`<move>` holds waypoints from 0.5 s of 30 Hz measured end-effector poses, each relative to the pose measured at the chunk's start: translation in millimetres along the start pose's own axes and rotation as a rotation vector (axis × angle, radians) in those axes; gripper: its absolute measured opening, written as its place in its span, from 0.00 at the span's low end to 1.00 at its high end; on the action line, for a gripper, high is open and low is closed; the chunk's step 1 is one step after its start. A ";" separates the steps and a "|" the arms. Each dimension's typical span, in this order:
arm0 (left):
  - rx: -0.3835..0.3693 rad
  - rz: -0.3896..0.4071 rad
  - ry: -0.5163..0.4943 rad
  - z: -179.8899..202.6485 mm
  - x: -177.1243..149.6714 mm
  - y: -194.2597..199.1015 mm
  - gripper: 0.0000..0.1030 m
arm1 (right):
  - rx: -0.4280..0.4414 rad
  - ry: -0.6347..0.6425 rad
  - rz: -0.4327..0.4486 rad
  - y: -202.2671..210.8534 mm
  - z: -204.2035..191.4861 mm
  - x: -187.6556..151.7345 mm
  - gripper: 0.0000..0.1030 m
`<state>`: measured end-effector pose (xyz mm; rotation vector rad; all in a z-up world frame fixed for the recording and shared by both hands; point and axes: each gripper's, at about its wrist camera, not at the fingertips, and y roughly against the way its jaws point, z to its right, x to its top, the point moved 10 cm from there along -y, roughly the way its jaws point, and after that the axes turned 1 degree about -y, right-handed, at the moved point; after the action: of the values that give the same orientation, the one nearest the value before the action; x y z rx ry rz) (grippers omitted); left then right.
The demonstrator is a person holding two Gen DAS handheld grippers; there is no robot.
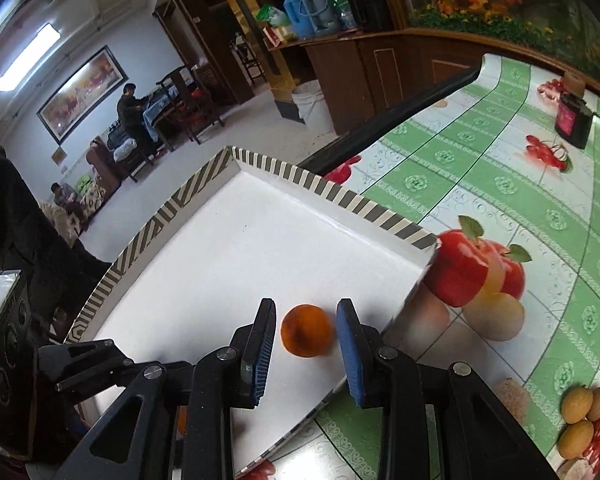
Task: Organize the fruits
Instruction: 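Withdraw both open tools from the tray back over the tablecloth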
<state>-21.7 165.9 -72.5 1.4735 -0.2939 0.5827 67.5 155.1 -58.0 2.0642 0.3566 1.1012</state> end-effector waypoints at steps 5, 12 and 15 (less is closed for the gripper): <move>0.052 0.072 -0.008 5.8 12.8 11.5 0.52 | 0.038 -0.001 0.098 45.7 -0.3 -1.0 0.29; 0.048 0.126 -0.056 45.7 30.7 12.6 0.52 | -0.053 -0.011 0.189 108.8 20.2 -40.0 0.29; 0.020 0.127 -0.063 67.3 35.9 9.8 0.52 | -0.088 -0.067 0.194 130.5 37.4 -63.6 0.29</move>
<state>13.7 106.5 -38.9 1.5024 -0.4347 0.6434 46.9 13.5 -13.0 2.0837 0.0745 1.1369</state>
